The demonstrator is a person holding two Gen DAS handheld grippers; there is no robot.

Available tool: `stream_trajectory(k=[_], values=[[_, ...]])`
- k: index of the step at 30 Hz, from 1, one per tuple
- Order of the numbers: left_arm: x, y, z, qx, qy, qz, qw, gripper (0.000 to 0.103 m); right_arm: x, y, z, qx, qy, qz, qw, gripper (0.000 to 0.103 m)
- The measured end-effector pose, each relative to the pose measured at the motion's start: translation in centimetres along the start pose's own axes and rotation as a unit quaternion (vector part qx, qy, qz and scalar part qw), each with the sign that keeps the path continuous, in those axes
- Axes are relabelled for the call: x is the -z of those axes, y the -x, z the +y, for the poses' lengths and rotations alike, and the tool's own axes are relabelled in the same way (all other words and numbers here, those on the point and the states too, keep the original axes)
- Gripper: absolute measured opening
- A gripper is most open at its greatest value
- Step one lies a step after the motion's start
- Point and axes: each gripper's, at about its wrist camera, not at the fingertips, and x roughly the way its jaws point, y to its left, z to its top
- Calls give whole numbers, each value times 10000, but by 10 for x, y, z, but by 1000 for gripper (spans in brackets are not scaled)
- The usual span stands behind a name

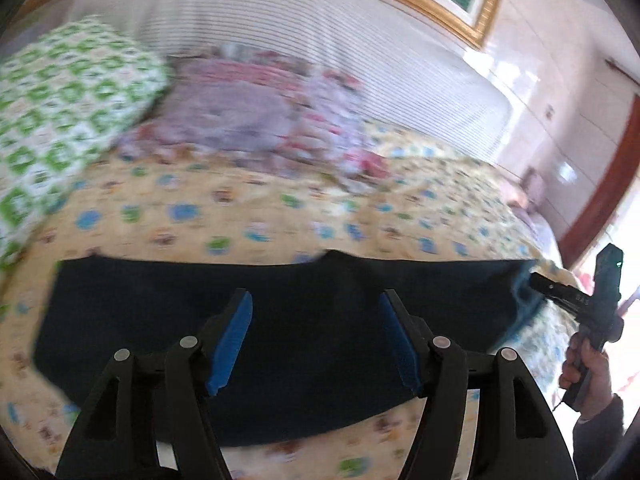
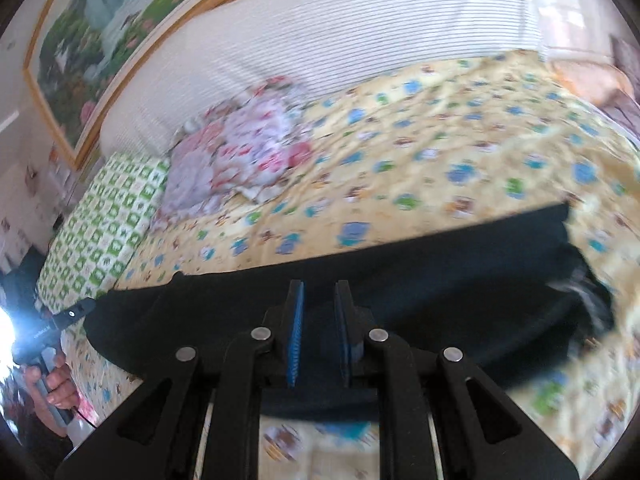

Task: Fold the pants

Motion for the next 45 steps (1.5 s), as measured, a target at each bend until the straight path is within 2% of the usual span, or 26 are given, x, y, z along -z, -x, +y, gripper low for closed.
stream_trajectory(k=[4, 11, 18, 24, 27, 32, 36, 37, 38, 39, 40, 45], values=[[-7, -24, -37, 295, -293, 154, 9990, 68, 8, 23, -23, 241, -206, -171, 9993, 38], [-16, -57, -99, 625, -888, 469, 9930, 70, 19, 50, -52, 423, -449, -400, 9973, 38], [-35, -93, -156, 930, -1484, 778, 9815, 71, 26, 59, -80, 439, -889, -453, 9940, 38], [-53, -126, -211, 1156, -2065, 988, 9666, 72, 27, 56, -101, 353, -1233, -437, 9908, 38], [-59, -146, -241, 1288, -2433, 1150, 9545, 72, 27, 54, -112, 195, -1492, -468, 9875, 39], [-60, -179, -280, 1484, -2809, 1476, 9366, 73, 25, 52, -130, 27, -2001, -579, 9781, 52], [-56, -206, -304, 1608, -2943, 1806, 9246, 73, 23, 47, -141, -47, -2263, -657, 9718, 52], [-53, -213, -311, 1631, -3002, 1883, 9208, 73, 22, 45, -141, -6, -2205, -665, 9731, 48], [-51, -218, -317, 1638, -3067, 1933, 9175, 73, 21, 43, -140, 66, -2144, -670, 9744, 34], [-49, -222, -323, 1650, -3147, 1991, 9133, 73, 20, 43, -141, 114, -2100, -669, 9753, 26], [-46, -228, -329, 1661, -3234, 2055, 9086, 73, 20, 42, -142, 113, -2066, -690, 9759, 9], [-33, -243, -357, 1719, -3636, 2213, 8884, 73, 24, 50, -143, 270, -1818, -804, 9797, 6]])
